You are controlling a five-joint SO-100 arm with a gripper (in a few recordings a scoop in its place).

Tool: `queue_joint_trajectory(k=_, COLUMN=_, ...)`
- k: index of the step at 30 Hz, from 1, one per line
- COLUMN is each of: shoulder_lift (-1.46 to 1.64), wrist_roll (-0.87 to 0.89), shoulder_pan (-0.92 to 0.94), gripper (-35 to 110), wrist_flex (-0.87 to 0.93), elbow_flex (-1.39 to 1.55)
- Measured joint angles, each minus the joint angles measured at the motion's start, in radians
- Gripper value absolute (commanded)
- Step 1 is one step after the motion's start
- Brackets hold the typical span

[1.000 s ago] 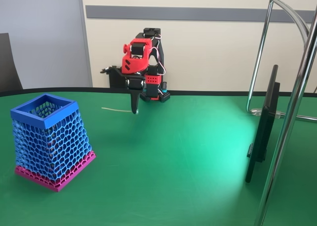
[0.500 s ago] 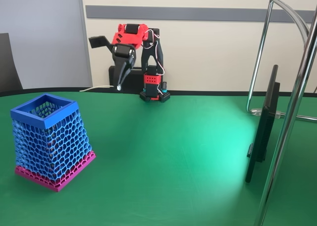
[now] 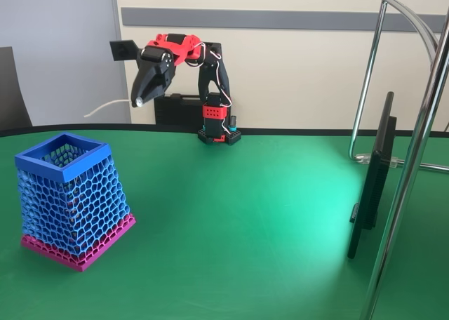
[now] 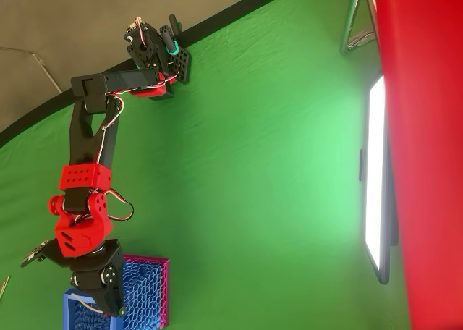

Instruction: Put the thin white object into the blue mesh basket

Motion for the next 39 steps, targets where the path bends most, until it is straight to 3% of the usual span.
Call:
queue_joint_trajectory(k=26, shoulder_lift=-0.313, wrist_roll=0.179, shoulder_pan=0.098, gripper=5, wrist_flex=-0.126, elbow_flex=-0.249)
queue_joint_trajectory(k=39, shoulder_lift=-0.324, wrist_roll=0.431, shoulder_pan=0.176, gripper=31, wrist_flex=-0.193, elbow_flex=-0.186)
